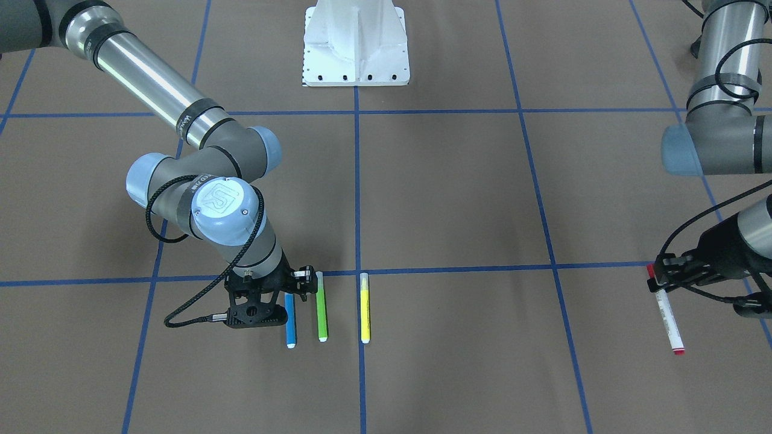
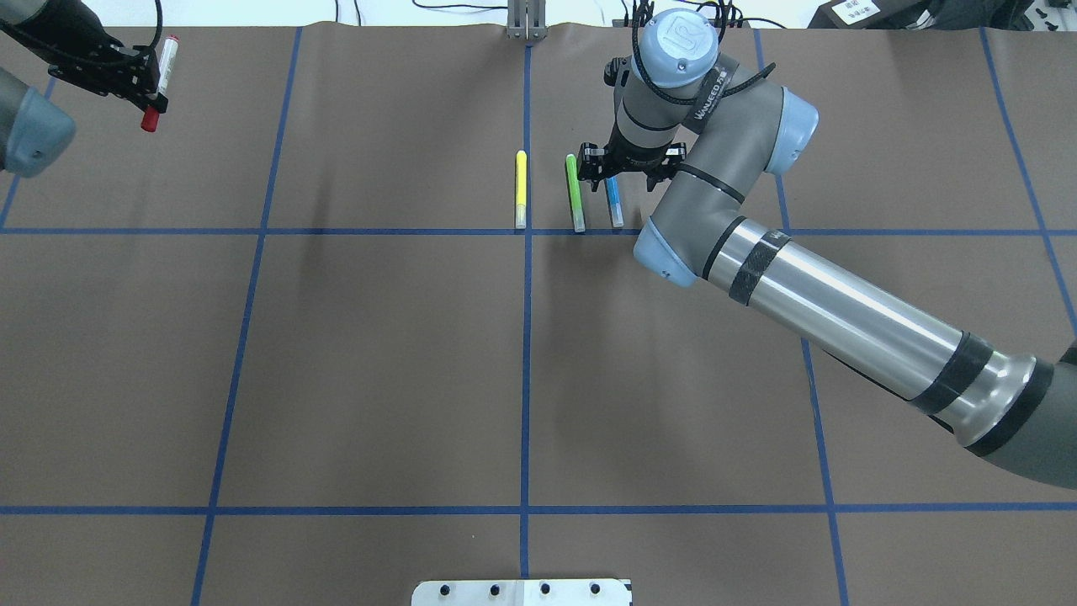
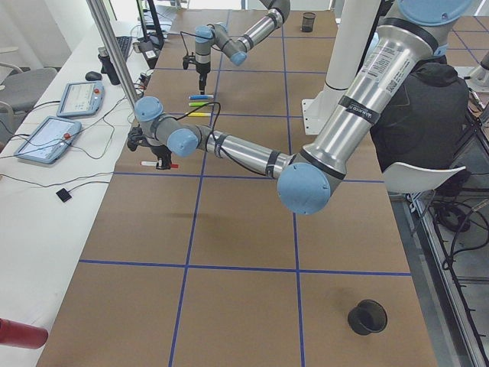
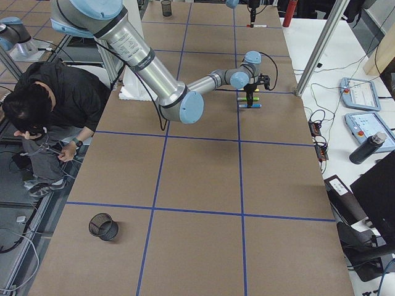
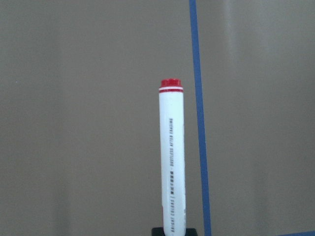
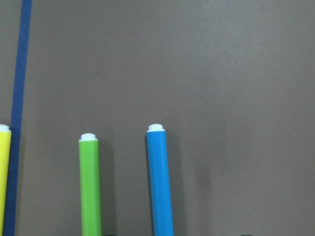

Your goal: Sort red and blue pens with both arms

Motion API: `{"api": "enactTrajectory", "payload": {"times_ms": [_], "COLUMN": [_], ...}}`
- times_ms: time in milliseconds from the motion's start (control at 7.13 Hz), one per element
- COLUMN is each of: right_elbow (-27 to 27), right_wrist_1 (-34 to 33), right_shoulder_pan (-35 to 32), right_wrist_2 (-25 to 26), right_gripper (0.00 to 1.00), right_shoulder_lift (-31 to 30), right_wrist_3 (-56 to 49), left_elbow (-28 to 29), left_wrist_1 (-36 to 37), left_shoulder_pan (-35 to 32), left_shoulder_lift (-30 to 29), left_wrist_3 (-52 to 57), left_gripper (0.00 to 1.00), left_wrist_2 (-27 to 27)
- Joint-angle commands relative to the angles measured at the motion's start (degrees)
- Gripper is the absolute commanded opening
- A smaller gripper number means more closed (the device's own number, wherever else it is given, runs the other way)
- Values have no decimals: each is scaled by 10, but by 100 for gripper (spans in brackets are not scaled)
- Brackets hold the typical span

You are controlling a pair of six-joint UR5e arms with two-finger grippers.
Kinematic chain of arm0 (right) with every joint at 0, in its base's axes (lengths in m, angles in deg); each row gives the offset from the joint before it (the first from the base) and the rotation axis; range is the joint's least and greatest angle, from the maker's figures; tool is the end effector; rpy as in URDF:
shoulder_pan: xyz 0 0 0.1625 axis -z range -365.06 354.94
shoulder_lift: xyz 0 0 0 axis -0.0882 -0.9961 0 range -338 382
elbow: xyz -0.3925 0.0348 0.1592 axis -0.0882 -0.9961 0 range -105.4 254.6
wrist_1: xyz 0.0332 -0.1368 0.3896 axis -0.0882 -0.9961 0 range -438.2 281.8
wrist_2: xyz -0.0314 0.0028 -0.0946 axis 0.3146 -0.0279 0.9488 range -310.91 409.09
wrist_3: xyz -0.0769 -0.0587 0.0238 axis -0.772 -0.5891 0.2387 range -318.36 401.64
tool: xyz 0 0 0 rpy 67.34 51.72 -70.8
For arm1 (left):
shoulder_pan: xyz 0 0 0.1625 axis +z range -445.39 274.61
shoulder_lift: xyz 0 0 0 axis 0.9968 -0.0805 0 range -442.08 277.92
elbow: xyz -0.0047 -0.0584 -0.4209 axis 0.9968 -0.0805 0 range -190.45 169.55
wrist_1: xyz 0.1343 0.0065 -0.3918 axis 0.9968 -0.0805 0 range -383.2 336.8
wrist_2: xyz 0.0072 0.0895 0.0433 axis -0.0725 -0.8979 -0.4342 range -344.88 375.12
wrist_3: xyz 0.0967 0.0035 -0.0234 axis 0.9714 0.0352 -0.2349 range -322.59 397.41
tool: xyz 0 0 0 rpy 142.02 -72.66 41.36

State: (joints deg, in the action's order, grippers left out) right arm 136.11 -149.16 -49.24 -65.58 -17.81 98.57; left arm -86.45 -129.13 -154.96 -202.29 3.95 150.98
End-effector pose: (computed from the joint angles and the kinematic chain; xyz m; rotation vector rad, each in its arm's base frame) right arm -0.5281 -0.6411 0.2932 0.1146 -0.8030 0.0302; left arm 0.1904 -0.6886 0.4259 0.1197 0.9325 0.0138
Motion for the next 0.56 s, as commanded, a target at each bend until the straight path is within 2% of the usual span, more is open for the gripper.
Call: {"api": "enactTrajectory", "payload": {"times_ms": [0,421], "right_elbow": [-6,-6], "right_wrist_1": [2,4], "right_shoulder_pan": [15,20], "right_wrist_2": [1,14], "right_gripper": [83,68], "right_shoulder_lift": [-1,-1], "right_wrist_3": [-1,-2], "left_elbow": [-2,-6], "left_wrist_1": [-1,-1], "left_shoulder_pan": [-1,-2], "left_shoulder_lift": [0,-1], "left_wrist_3": [1,1], "left_gripper": [0,0], "left_wrist_2": [2,18]}}
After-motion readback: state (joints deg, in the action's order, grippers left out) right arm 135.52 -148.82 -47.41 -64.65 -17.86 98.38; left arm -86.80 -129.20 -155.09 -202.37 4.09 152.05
